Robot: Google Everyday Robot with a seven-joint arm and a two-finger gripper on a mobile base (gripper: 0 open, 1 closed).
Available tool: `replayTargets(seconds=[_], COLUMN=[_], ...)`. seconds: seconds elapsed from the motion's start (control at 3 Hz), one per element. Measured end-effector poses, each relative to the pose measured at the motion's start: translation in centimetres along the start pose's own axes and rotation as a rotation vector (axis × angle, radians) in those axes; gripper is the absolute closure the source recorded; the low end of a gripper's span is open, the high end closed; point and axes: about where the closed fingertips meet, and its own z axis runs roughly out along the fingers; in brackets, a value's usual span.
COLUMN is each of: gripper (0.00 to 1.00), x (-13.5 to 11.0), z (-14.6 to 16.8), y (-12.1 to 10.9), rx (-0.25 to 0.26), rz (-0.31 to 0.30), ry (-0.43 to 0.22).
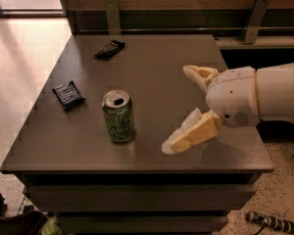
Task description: Move green can near rxbar chocolate
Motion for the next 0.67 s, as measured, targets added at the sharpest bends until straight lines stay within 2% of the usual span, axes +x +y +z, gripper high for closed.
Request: replayTargets(seconds=[0.33,0.67], gripper=[0.00,0.00], x=[0.1,0.7], z=[0.3,2.3], y=[-0.1,-0.2], rx=[-0.001,-0.011], rz=[0.006,0.037], ry=[-0.005,-0.043])
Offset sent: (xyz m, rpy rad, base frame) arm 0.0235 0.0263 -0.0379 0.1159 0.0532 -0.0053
